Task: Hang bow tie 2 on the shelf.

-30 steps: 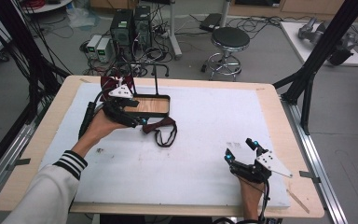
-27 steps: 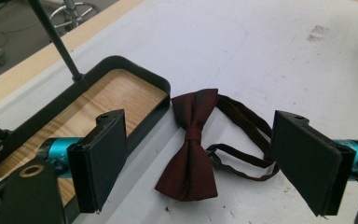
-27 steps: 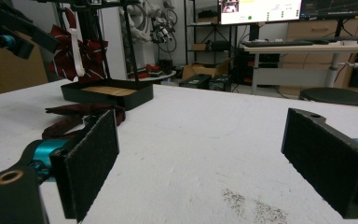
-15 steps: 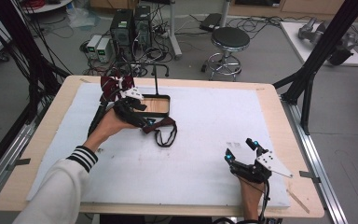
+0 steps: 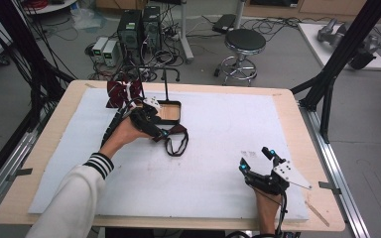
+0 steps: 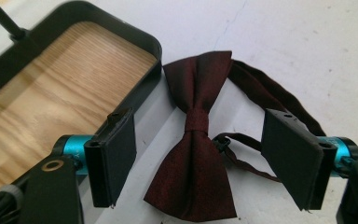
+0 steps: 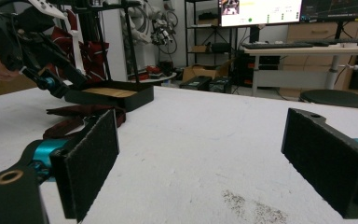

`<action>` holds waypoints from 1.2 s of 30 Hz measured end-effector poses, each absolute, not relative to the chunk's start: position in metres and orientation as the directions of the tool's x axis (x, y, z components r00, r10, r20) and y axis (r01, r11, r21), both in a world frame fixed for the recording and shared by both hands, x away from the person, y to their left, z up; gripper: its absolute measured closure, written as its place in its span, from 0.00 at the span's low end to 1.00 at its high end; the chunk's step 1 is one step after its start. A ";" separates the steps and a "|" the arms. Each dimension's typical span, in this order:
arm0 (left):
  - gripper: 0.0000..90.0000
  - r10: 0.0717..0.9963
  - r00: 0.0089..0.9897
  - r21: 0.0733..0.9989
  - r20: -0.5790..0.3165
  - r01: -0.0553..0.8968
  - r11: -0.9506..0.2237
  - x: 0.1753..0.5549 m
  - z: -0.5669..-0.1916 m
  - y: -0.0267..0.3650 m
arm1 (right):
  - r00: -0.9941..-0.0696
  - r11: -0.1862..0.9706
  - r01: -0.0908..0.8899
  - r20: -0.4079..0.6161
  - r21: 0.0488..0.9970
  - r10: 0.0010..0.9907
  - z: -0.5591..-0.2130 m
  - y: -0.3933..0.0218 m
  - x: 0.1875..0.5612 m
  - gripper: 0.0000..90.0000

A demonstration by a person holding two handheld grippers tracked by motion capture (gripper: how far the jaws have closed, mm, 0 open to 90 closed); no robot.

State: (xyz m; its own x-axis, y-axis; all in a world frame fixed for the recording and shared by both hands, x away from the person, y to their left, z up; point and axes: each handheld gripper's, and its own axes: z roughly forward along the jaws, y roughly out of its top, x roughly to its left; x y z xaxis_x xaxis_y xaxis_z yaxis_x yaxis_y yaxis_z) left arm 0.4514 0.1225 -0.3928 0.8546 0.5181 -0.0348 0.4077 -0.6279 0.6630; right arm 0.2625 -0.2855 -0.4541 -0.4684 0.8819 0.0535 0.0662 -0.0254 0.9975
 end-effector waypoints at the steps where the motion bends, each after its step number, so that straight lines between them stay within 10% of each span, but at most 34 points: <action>1: 0.31 0.518 0.855 0.663 -0.035 0.408 -0.628 0.451 -0.393 0.122 | -0.469 -0.025 0.070 0.055 0.997 0.882 -0.454 -0.285 0.262 0.11; 36: 0.59 0.538 0.843 0.515 -0.024 0.471 -0.716 0.468 -0.413 0.098 | -0.471 -0.041 0.070 0.070 0.997 0.880 -0.454 -0.286 0.263 0.11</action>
